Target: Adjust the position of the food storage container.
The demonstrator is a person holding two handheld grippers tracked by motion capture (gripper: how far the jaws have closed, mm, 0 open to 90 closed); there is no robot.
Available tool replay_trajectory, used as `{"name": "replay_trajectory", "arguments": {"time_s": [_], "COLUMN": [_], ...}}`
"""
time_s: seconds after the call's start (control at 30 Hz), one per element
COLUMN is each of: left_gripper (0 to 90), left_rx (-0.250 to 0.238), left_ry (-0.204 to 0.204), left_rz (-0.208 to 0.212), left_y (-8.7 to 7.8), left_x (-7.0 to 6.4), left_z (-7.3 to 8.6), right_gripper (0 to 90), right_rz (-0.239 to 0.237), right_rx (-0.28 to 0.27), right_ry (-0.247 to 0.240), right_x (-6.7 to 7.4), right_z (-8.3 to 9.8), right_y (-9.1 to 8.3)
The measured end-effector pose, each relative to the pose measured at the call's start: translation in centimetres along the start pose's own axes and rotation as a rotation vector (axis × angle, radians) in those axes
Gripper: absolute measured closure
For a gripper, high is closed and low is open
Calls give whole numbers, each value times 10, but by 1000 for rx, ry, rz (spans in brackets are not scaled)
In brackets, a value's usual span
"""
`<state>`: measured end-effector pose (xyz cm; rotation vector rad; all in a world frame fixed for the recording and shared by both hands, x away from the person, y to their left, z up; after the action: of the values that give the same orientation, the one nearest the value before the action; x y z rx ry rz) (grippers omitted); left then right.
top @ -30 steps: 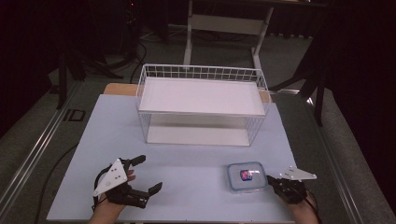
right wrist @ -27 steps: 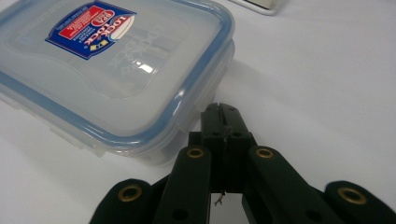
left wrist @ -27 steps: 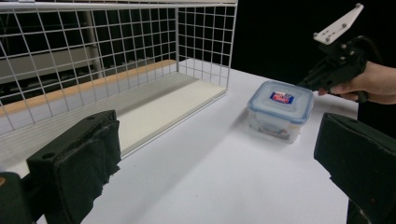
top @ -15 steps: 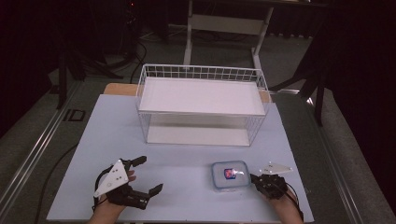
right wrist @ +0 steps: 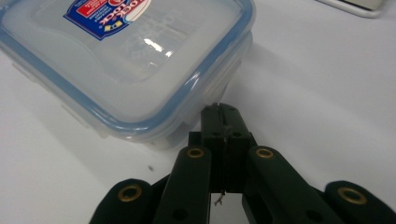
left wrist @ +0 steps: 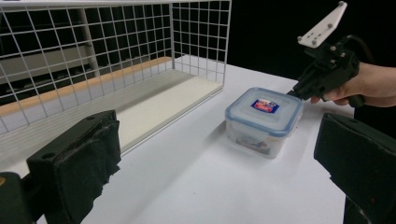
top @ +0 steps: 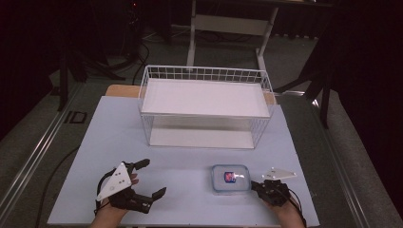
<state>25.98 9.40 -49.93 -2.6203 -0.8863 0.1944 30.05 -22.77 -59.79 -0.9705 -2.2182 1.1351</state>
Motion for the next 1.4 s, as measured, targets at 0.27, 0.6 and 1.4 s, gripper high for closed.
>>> {"name": "replay_trajectory", "arguments": {"time_s": [0.27,0.6,1.4], "left_gripper": [15,15,15], "left_rx": [4,6,13], "left_ry": [1,-1,-4], "left_rz": [6,12,21], "left_y": [0,1,2], "left_x": [-1,-2,-2], "left_z": [1,1,3], "right_gripper": [900,900,900], "right_rz": [-23,-53,-135], "right_rx": [-1,-8,-16], "right_ry": [-31,-59,-73], "right_x": [20,40,71], "right_z": [-21,-46,-71], "right_y": [16,35,56]}}
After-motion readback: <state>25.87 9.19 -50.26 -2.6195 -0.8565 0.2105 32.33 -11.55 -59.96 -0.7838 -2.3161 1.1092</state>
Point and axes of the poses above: each handheld gripper's, and its own axes: y roughly forward along the jaws, z roughly out of its underside, x roughly to its left, the point moved 10 cm from there along y, roughly forward along the jaws, and after that the axes turned 10 degrees about x, right-handed, at the moved point
